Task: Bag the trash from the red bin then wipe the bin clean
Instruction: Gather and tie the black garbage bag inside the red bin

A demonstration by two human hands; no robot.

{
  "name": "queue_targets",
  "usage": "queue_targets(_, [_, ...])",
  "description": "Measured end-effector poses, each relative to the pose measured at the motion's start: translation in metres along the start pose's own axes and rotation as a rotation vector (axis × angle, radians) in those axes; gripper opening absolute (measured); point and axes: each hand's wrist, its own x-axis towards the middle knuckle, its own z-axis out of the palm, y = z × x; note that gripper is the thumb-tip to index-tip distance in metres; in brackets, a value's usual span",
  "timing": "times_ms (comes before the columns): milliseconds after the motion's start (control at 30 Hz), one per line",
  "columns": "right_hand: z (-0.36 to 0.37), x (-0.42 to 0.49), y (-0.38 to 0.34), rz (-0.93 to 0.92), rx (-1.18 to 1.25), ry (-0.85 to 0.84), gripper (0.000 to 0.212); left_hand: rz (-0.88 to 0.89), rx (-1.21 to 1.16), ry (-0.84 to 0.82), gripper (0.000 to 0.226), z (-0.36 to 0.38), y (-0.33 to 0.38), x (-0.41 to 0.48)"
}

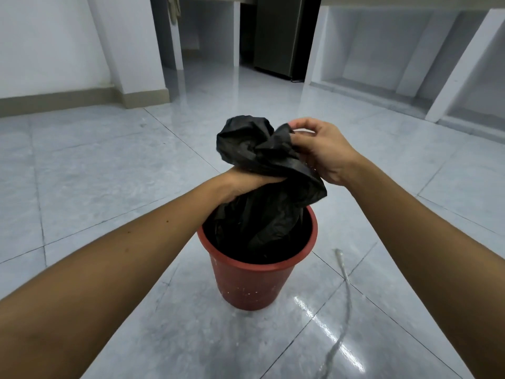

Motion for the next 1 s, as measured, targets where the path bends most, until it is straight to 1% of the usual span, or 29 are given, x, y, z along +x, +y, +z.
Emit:
queue_targets(33, [0.003, 0.000, -0.003, 0.000, -0.023, -0.030, 0.015, -0.007, 0.011, -0.001, 0.029, 0.000, -0.002, 0.000])
queue_targets(67, [0.003, 0.001, -0.004, -0.003, -0.020, -0.020, 0.014, -0.011, 0.025, 0.029, 0.028, 0.001, -0.004, 0.002])
queue_targets(100, [-0.001, 0.002, -0.002, -0.002, 0.027, 0.038, 0.011, -0.015, 0.037, 0.087, 0.030, 0.001, -0.007, 0.004])
queue_targets(133, [-0.008, 0.002, 0.003, 0.003, 0.094, 0.152, 0.008, -0.012, 0.037, 0.149, 0.030, 0.003, -0.010, 0.006])
queue_targets(167, [-0.019, 0.002, 0.012, 0.025, 0.144, 0.302, 0.007, -0.006, 0.023, 0.198, 0.029, 0.004, -0.013, 0.007])
queue_targets(200, [-0.031, -0.001, 0.029, 0.080, 0.142, 0.467, 0.009, -0.001, -0.006, 0.236, 0.028, 0.004, -0.015, 0.008])
queue_targets(233, [-0.044, -0.011, 0.052, 0.172, 0.071, 0.618, 0.014, 0.001, -0.050, 0.261, 0.030, 0.004, -0.018, 0.009])
queue_targets(267, [-0.054, -0.027, 0.083, 0.305, -0.069, 0.711, 0.016, -0.002, -0.096, 0.284, 0.033, 0.003, -0.020, 0.010])
queue_targets(300, [-0.063, -0.047, 0.119, 0.459, -0.241, 0.740, 0.017, -0.004, -0.131, 0.305, 0.035, 0.002, -0.021, 0.010])
queue_targets(367, [-0.074, -0.096, 0.191, 0.771, -0.542, 0.709, 0.019, 0.006, -0.168, 0.326, 0.031, 0.002, -0.023, 0.012])
queue_targets(433, [-0.067, -0.146, 0.247, 1.001, -0.644, 0.736, 0.036, 0.017, -0.200, 0.329, 0.020, 0.004, -0.024, 0.013])
queue_targets(467, [-0.061, -0.163, 0.264, 1.039, -0.694, 0.754, 0.045, 0.018, -0.221, 0.325, 0.019, 0.004, -0.025, 0.014])
queue_targets(500, [-0.054, -0.179, 0.279, 1.027, -0.791, 0.746, 0.046, 0.013, -0.247, 0.310, 0.019, 0.003, -0.026, 0.015])
queue_targets(567, [-0.047, -0.197, 0.295, 0.954, -1.004, 0.679, 0.034, -0.007, -0.289, 0.265, 0.017, 0.002, -0.029, 0.017])
queue_targets(633, [-0.054, -0.195, 0.294, 0.958, -1.084, 0.559, 0.023, -0.033, -0.310, 0.192, 0.013, 0.000, -0.031, 0.019])
queue_targets(667, [-0.064, -0.185, 0.285, 0.919, -1.102, 0.535, 0.021, -0.059, -0.322, 0.151, 0.016, -0.001, -0.032, 0.019])
queue_targets(700, [-0.078, -0.171, 0.270, 0.907, -1.069, 0.505, 0.024, -0.094, -0.326, 0.110, 0.023, -0.001, -0.033, 0.020])
queue_targets(767, [-0.102, -0.132, 0.219, 0.829, -0.891, 0.495, 0.025, -0.139, -0.303, 0.056, 0.038, -0.002, -0.031, 0.018])
queue_targets(800, [-0.112, -0.111, 0.186, 0.764, -0.769, 0.514, 0.029, -0.139, -0.286, 0.055, 0.038, -0.003, -0.030, 0.017])
queue_targets(867, [-0.123, -0.070, 0.121, 0.640, -0.648, 0.543, 0.040, -0.119, -0.237, 0.062, 0.025, -0.004, -0.027, 0.015])
queue_targets(900, [-0.120, -0.052, 0.091, 0.602, -0.610, 0.520, 0.041, -0.111, -0.209, 0.068, 0.016, -0.005, -0.026, 0.014])
queue_targets(967, [-0.102, -0.022, 0.044, 0.521, -0.535, 0.453, 0.035, -0.102, -0.168, 0.069, 0.004, -0.005, -0.024, 0.013])
queue_targets(1000, [-0.090, -0.011, 0.031, 0.466, -0.496, 0.427, 0.029, -0.105, -0.157, 0.070, 0.004, -0.005, -0.024, 0.014])
